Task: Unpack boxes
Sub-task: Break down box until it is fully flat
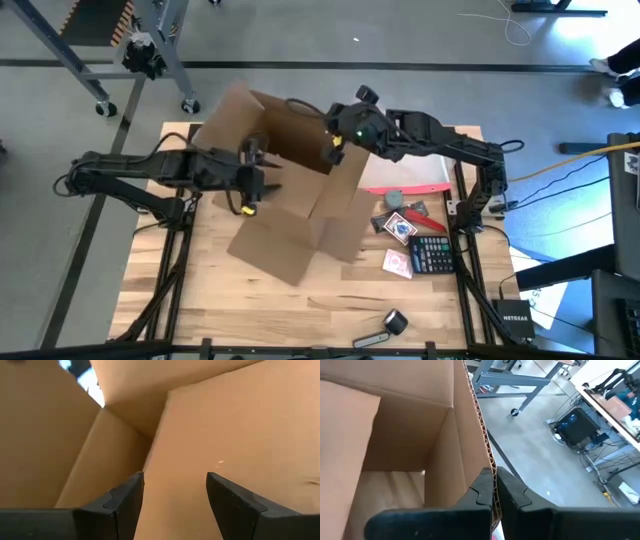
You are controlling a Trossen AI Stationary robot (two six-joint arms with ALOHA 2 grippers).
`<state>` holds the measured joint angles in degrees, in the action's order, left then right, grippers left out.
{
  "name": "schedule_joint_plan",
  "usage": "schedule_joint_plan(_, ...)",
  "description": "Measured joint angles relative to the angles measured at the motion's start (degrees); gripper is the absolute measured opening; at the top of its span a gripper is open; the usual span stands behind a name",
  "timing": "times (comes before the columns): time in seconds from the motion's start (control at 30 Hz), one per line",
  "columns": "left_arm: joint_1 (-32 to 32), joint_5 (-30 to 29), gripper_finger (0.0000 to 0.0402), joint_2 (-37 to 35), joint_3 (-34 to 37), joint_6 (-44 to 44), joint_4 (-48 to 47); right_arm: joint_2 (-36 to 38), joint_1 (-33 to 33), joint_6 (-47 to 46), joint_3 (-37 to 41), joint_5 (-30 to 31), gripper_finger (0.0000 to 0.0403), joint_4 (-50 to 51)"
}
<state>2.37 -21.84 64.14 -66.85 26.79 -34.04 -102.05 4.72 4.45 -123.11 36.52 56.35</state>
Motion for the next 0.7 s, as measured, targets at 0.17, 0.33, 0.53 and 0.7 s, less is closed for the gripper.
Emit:
schedule_joint_plan(0.17,-0.94,2.40,0.0209,1.79,-0.22,-2.51,-4.37,0.03,-0.09,-2.43,0.00,0.70,0.0003,0.08)
schedule_joint_plan(0.33,-0.52,7.44,0.0209,2.77,-0.31,-5.47,-6.62,1.04,2.93,-6.54,-0.02,0.93,0.0004,2.81)
schedule_joint_plan(0.53,0.26,8.29,0.0209,2.84,-0.22,-7.65,-6.99,1.17,11.28,-10.34,0.25,-7.89,0.0004,8.13)
schedule_joint_plan(0.7,0.31,8.97,0.0209,2.84,-0.15,-8.56,-7.13,1.12,17.42,-10.27,4.15,-16.51,0.0004,7.58)
